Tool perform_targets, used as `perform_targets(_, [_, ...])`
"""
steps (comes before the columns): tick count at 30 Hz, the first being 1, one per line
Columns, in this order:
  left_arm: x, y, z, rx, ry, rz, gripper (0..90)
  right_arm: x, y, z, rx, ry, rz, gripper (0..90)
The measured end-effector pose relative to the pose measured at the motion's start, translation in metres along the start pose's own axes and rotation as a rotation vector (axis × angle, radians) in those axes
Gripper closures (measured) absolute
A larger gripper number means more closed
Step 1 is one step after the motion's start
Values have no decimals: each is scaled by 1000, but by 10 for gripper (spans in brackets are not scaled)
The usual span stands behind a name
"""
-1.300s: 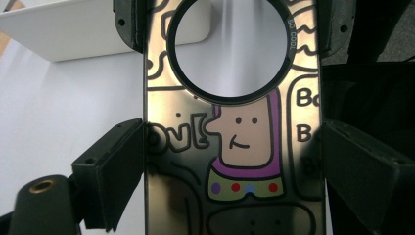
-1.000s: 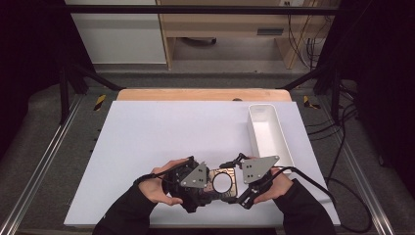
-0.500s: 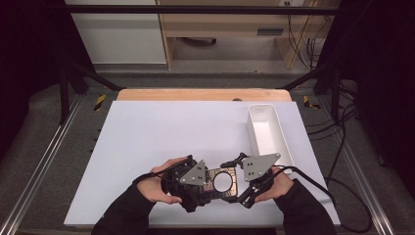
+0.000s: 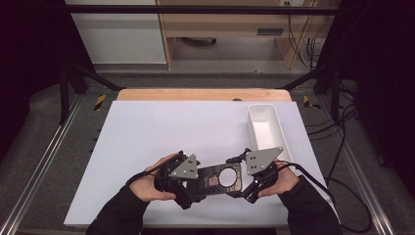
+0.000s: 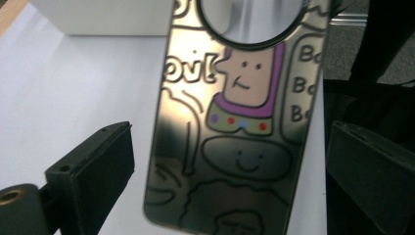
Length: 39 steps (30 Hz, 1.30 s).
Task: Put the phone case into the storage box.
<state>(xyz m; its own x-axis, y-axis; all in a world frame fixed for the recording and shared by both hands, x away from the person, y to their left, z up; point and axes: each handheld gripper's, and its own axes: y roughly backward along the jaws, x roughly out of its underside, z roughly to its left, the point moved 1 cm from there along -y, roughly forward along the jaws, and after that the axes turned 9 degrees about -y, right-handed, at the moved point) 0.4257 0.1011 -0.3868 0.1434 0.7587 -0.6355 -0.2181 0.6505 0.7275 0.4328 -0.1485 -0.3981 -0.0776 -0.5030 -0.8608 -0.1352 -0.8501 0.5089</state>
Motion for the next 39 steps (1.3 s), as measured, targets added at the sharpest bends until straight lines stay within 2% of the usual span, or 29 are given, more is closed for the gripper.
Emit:
perform_targets(5, [5,-2,3,4,43,-18,44,-2,5,-2,-5,-27,21,125])
perform_targets(9, [8,-4,4,26,66,-27,41,-5,9,-3,11,-25,57,125])
perform_targets(12, [10,-5,5,30,79,-9,41,-9,11,-3,8,-22,75,125])
perform_targets(19, [12,-9,6,50,86,39,17,-17,11,-7,5,-28,138,125])
perform_targets(28, [10,-16,5,70,68,70,0,-29,4,-8,-10,-12,218,125])
perform_targets(34, [10,-21,4,105,54,92,0,-36,-1,-8,-20,3,270,125])
perform_targets(39, [8,-27,6,116,51,119,0,-40,-7,-7,-22,4,303,125])
